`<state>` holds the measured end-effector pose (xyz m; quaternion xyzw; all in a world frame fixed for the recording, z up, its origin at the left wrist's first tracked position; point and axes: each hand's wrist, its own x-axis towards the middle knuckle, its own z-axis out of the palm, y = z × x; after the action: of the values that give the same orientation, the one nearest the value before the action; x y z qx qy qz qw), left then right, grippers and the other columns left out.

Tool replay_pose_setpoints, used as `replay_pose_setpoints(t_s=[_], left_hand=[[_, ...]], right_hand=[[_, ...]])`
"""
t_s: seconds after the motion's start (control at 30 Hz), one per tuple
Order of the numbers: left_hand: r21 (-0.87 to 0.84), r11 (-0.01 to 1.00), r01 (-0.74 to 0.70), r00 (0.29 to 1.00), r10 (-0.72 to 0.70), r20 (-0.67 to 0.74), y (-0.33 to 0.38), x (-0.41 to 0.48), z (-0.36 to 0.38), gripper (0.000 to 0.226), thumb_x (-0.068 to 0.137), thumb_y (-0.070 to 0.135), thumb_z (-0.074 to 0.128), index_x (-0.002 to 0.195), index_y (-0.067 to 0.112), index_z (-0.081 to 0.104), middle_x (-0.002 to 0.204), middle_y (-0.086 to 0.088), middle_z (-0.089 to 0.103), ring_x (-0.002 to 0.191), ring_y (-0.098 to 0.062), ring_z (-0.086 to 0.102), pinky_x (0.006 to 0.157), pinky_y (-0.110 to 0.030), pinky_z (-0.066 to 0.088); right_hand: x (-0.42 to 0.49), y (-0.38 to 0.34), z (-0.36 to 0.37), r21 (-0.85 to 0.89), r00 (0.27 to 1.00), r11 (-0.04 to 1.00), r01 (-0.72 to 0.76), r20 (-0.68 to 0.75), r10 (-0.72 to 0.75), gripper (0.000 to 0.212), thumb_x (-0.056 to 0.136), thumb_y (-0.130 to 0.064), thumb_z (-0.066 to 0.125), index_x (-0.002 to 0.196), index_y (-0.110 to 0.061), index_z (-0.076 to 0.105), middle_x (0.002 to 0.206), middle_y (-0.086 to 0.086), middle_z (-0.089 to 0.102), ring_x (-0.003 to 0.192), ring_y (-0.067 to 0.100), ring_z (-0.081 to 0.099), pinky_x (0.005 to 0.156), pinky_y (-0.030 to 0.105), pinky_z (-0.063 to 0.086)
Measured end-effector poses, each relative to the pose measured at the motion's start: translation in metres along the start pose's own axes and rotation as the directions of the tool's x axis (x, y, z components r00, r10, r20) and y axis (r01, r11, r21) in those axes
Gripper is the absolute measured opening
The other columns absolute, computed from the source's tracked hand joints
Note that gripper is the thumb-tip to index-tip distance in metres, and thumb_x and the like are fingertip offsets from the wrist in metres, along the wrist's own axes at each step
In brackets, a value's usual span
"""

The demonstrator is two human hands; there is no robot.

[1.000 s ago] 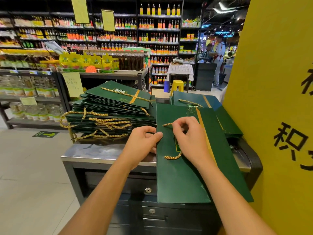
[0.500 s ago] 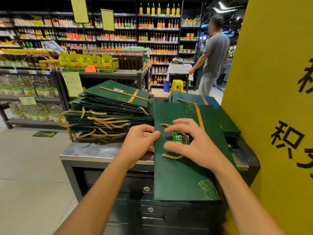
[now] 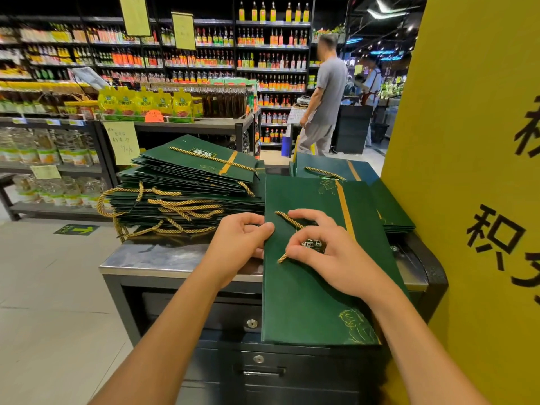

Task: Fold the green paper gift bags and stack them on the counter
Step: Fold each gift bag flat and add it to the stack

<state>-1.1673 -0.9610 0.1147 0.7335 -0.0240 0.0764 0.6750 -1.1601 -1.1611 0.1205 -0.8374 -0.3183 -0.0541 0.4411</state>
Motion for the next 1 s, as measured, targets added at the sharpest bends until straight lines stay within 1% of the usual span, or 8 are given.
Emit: replay_pose_setpoints(t_s=[0.07, 0.27, 0.43, 0.6, 0.7, 0.8, 0.93, 1.0], left_hand=[[0.003, 1.0, -0.007, 1.0, 0.007, -0.005, 0.0, -0.001, 0.001, 0.014, 0.1, 0.009, 0.061, 0.109, 0.0, 0.068, 0.089, -0.014, 0.078, 0.074, -0.019, 0.074, 0.063, -0.029, 0.06], [0.023, 1.0, -0.013, 1.0, 0.013, -0.009, 0.001, -0.002, 0.003, 0.013, 0.101, 0.009, 0.06, 0.107, 0.003, 0.069, 0.087, -0.01, 0.079, 0.076, -0.016, 0.075, 0.063, -0.027, 0.06], [0.047, 0.999, -0.025, 0.999, 0.026, -0.021, 0.002, -0.004, 0.002, 0.012, 0.101, 0.01, 0.059, 0.106, 0.006, 0.069, 0.086, -0.007, 0.079, 0.074, -0.013, 0.075, 0.061, -0.024, 0.058], [0.071, 0.997, -0.03, 0.999, 0.032, -0.033, 0.003, -0.006, 0.002, 0.012, 0.101, 0.011, 0.059, 0.106, 0.008, 0.07, 0.085, -0.008, 0.079, 0.074, -0.019, 0.075, 0.063, -0.032, 0.062], [0.08, 0.996, -0.023, 0.998, 0.028, -0.057, 0.006, -0.009, 0.003, 0.013, 0.102, 0.013, 0.059, 0.106, 0.008, 0.07, 0.084, -0.008, 0.079, 0.063, -0.016, 0.071, 0.053, -0.03, 0.058], [0.051, 0.999, -0.004, 0.996, 0.008, -0.085, 0.007, -0.01, 0.002, 0.014, 0.103, 0.015, 0.058, 0.109, 0.009, 0.069, 0.088, -0.01, 0.078, 0.067, -0.025, 0.069, 0.053, -0.035, 0.055], [0.016, 1.0, 0.004, 0.995, -0.002, -0.095, 0.009, -0.011, 0.001, 0.017, 0.103, 0.018, 0.058, 0.115, 0.012, 0.068, 0.093, -0.008, 0.079, 0.082, -0.038, 0.074, 0.068, -0.056, 0.059], [-0.008, 1.0, 0.004, 0.994, -0.005, -0.111, 0.009, -0.013, 0.002, 0.016, 0.103, 0.018, 0.058, 0.114, 0.013, 0.068, 0.091, -0.006, 0.079, 0.075, -0.03, 0.075, 0.056, -0.047, 0.061]], right_hand=[[0.0, 0.0, -0.004, 0.113, 0.999, 0.993, -0.014, -0.037, 0.018, 0.012, 0.094, -0.026, 0.071, 0.084, -0.031, 0.075, 0.14, -0.025, 0.05, 0.134, -0.007, 0.042, 0.108, 0.024, 0.032], [-0.001, 0.007, -0.01, 0.393, 0.972, 0.919, -0.019, -0.206, 0.109, 0.017, 0.1, -0.019, 0.061, 0.09, -0.012, 0.073, 0.137, -0.018, 0.059, 0.118, -0.006, 0.059, 0.091, 0.01, 0.045], [0.002, 0.011, -0.011, 0.541, 0.941, 0.84, -0.038, -0.264, 0.212, 0.024, 0.1, -0.019, 0.06, 0.095, 0.002, 0.07, 0.133, -0.011, 0.064, 0.112, -0.003, 0.065, 0.086, 0.018, 0.054], [0.001, 0.007, -0.01, 0.528, 0.922, 0.848, -0.039, -0.308, 0.234, 0.012, 0.094, -0.015, 0.07, 0.089, -0.005, 0.074, 0.126, -0.009, 0.069, 0.11, 0.002, 0.067, 0.092, 0.021, 0.054], [-0.005, 0.004, -0.018, 0.413, 0.896, 0.91, -0.043, -0.387, 0.218, 0.005, 0.092, -0.016, 0.073, 0.092, -0.013, 0.077, 0.119, -0.01, 0.07, 0.102, -0.001, 0.067, 0.087, 0.017, 0.053], [-0.019, 0.013, -0.03, 0.081, 0.84, 0.988, -0.13, -0.521, 0.153, 0.012, 0.09, -0.018, 0.073, 0.098, -0.027, 0.074, 0.114, -0.014, 0.064, 0.108, -0.003, 0.059, 0.099, 0.026, 0.047], [-0.04, 0.025, -0.037, -0.098, 0.787, 0.928, -0.359, -0.566, 0.245, 0.031, 0.09, -0.028, 0.073, 0.12, -0.03, 0.065, 0.122, -0.008, 0.056, 0.116, 0.009, 0.052, 0.107, 0.039, 0.043], [-0.049, 0.025, -0.039, -0.078, 0.777, 0.91, -0.407, -0.553, 0.3, 0.041, 0.09, -0.032, 0.074, 0.128, -0.032, 0.061, 0.122, -0.008, 0.054, 0.119, 0.014, 0.051, 0.104, 0.038, 0.044]])
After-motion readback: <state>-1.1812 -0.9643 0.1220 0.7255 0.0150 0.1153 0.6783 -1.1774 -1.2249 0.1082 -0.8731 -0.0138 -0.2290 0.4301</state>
